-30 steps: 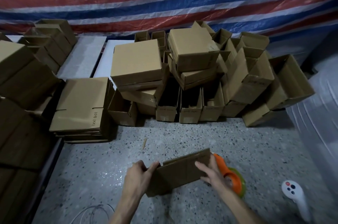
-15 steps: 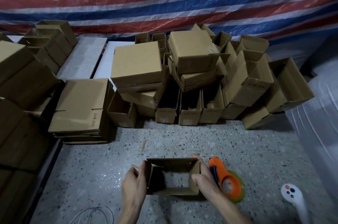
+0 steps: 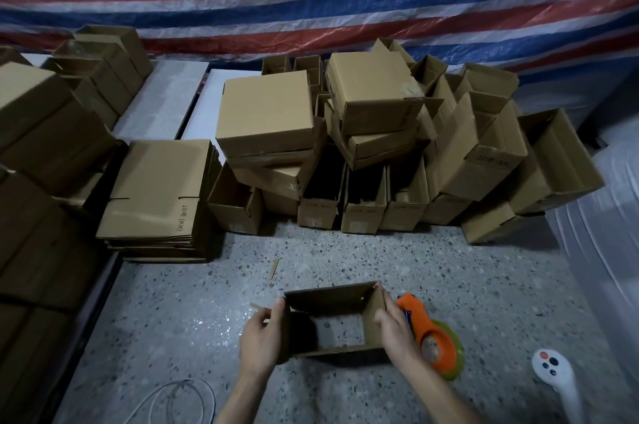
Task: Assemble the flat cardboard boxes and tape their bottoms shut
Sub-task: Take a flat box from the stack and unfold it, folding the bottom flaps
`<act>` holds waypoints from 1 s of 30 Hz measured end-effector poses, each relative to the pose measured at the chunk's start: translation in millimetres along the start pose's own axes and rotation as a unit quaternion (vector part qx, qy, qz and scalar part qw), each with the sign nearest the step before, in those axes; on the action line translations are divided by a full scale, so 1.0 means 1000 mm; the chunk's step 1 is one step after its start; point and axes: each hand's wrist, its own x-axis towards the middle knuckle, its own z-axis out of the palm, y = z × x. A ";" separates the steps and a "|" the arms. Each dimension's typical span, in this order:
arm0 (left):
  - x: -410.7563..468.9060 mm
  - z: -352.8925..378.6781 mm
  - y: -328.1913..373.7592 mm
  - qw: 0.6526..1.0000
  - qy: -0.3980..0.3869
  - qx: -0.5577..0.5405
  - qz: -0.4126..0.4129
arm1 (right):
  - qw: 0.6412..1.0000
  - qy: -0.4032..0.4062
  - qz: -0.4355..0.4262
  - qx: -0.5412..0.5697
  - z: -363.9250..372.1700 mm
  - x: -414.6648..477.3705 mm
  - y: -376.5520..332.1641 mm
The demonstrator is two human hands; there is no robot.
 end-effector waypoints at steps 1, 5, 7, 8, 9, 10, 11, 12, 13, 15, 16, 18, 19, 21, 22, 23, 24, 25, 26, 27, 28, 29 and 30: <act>-0.001 -0.003 0.001 0.999 -0.017 -0.028 -0.014 | 1.000 0.001 0.000 0.000 -0.001 0.002 -0.001; -0.003 -0.010 0.004 0.996 -0.046 -0.068 -0.037 | 0.999 -0.011 0.021 0.034 -0.002 0.003 0.000; -0.001 -0.012 0.003 0.994 -0.066 -0.078 -0.049 | 0.993 -0.027 0.042 0.107 -0.007 0.001 0.003; -0.001 -0.014 0.002 0.992 -0.078 -0.087 -0.057 | 0.986 -0.034 0.051 0.153 -0.010 0.002 0.005; 0.001 -0.016 0.000 0.989 -0.092 -0.098 -0.066 | 0.979 -0.043 0.057 0.191 -0.013 0.003 0.007; 0.002 -0.019 -0.002 0.986 -0.106 -0.109 -0.075 | 0.973 -0.053 0.059 0.214 -0.016 0.004 0.009; 0.003 -0.022 -0.006 0.983 -0.119 -0.117 -0.079 | 0.969 -0.064 0.058 0.230 -0.018 0.005 0.011; 0.004 -0.025 -0.009 0.980 -0.131 -0.123 -0.080 | 0.965 -0.075 0.058 0.245 -0.021 0.006 0.012; 0.005 -0.028 -0.013 0.978 -0.143 -0.127 -0.079 | 0.961 -0.084 0.059 0.255 -0.022 0.007 0.013; 0.006 -0.032 -0.017 0.975 -0.162 -0.129 -0.076 | 0.960 -0.095 0.064 0.254 -0.026 0.008 0.011; 0.007 -0.035 -0.019 0.974 -0.171 -0.129 -0.075 | 0.962 -0.101 0.066 0.245 -0.027 0.009 0.011; 0.010 -0.039 -0.022 0.971 -0.190 -0.127 -0.073 | 0.966 -0.118 0.072 0.220 -0.029 0.012 0.013; 0.012 -0.041 -0.025 0.969 -0.200 -0.125 -0.075 | 0.967 -0.122 0.075 0.208 -0.029 0.014 0.013; 0.017 -0.045 -0.032 0.965 -0.220 -0.125 -0.074 | 0.971 -0.123 0.064 0.193 -0.028 0.015 0.012; 0.018 -0.045 -0.035 0.963 -0.228 -0.125 -0.069 | 0.976 -0.115 0.050 0.179 -0.025 0.016 0.011; 0.020 -0.045 -0.038 0.963 -0.232 -0.126 -0.060 | 0.982 -0.097 0.031 0.158 -0.021 0.017 0.010; 0.021 -0.044 -0.042 0.962 -0.233 -0.131 -0.048 | 0.988 -0.070 0.011 0.134 -0.017 0.019 0.010; 0.022 -0.042 -0.045 0.963 -0.227 -0.138 -0.034 | 0.993 -0.041 -0.004 0.111 -0.012 0.019 0.010; 0.023 -0.040 -0.049 0.966 -0.215 -0.145 -0.016 | 0.996 -0.017 -0.012 0.089 -0.008 0.018 0.009; 0.024 -0.038 -0.052 0.969 -0.197 -0.150 0.003 | 0.997 -0.002 -0.017 0.073 -0.005 0.018 0.008; 0.024 -0.036 -0.055 0.972 -0.178 -0.153 0.022 | 0.998 0.005 -0.022 0.063 -0.005 0.018 0.008; 0.023 -0.033 -0.058 0.974 -0.163 -0.154 0.041 | 0.998 0.005 -0.026 0.051 -0.005 0.019 0.008; 0.022 -0.031 -0.059 0.974 -0.151 -0.156 0.058 | 0.999 0.005 -0.029 0.033 -0.006 0.019 0.008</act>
